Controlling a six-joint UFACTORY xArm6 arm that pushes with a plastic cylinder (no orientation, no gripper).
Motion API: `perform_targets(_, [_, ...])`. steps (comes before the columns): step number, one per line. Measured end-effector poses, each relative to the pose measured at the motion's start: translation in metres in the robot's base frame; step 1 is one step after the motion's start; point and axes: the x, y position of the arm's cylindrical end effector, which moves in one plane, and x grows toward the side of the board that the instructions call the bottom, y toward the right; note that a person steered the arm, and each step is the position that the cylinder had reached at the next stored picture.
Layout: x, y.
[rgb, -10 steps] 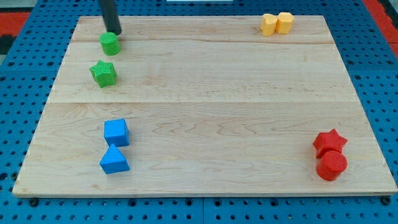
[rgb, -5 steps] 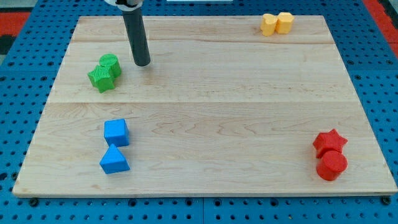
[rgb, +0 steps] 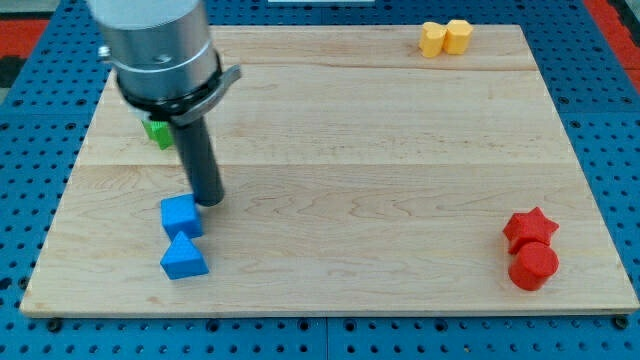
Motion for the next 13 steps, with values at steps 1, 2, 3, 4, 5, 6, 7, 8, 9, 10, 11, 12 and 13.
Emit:
perform_targets(1, [0.004,-0.005])
perform_targets(2, [0.031,0.033])
perform_targets(3, [0.085,0.059])
perform_targets(4, [0.098,0.034])
perform_targets(5, [0.074,0.025])
perform_targets(6, [0.039,0.019])
perform_targets(7, [0.012,0.0])
perform_targets(8, [0.008,-0.044])
perform_targets(9, [-0.002,-0.074])
perform_targets(10, [0.001,-0.058])
perform_targets(11, [-0.004,-0.02])
perform_targets(12, [0.036,0.032])
perform_targets(13, [0.063,0.02])
